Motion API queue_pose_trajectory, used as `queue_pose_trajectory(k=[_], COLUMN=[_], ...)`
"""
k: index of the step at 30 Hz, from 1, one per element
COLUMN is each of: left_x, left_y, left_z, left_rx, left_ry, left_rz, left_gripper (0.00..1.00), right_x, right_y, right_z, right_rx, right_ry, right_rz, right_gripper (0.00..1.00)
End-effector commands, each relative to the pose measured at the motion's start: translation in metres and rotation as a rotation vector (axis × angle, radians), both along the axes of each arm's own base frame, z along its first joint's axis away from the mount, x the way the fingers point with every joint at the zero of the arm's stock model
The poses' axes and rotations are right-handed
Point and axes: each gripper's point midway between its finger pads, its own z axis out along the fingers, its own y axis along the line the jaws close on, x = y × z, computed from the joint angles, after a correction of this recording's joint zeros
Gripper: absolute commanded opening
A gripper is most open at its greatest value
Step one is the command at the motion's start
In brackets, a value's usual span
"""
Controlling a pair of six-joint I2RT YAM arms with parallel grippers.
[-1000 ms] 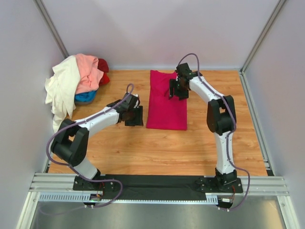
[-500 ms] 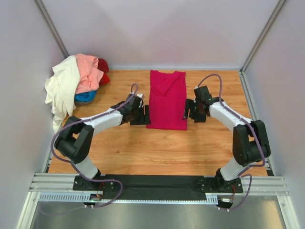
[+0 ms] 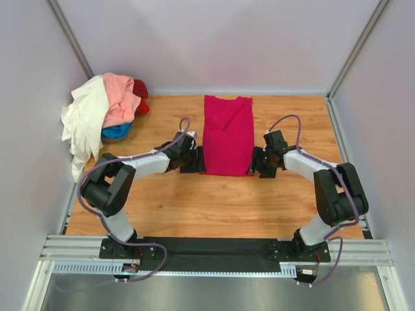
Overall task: Fold and stack the t-shirts
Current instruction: Fold the tshirt
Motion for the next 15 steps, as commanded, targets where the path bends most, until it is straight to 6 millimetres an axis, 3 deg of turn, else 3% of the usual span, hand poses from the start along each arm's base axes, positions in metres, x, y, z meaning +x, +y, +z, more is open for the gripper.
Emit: queue_pose_trajectory(k=[1, 5, 8, 9, 15], left_x=[0.0, -0.001, -0.001, -0.001, 0.0], left_y=[-0.002, 0.001, 0.002, 0.003, 0.003], left_z=[-0.007, -0.013, -0.013, -0.013, -0.017], left_rx=[-0.011, 0.006, 0.009, 0.011, 0.021], left_ry=[-0.004, 0.005, 0.004, 0.005, 0.001], left_rz=[0.007, 0.01, 0.012, 0.013, 0.013], left_gripper=[0.64, 0.63, 0.6, 0.57, 0.4], right_x=[0.006, 0.012, 0.012, 0.012, 0.009], right_y=[0.005, 0.007, 0.007, 0.006, 0.003], right_z=[-0.01, -0.016, -0.018, -0.019, -0.02], right_rx=[0.02, 0.021, 0.024, 0.018, 0.003], right_ry=[-0.024, -0.019, -0.014, -0.015, -0.007], right_rz=[-0.017, -0.026, -0.027, -0.029, -0.033], right_gripper=[0.61, 0.51, 0.37, 0.28, 0.06])
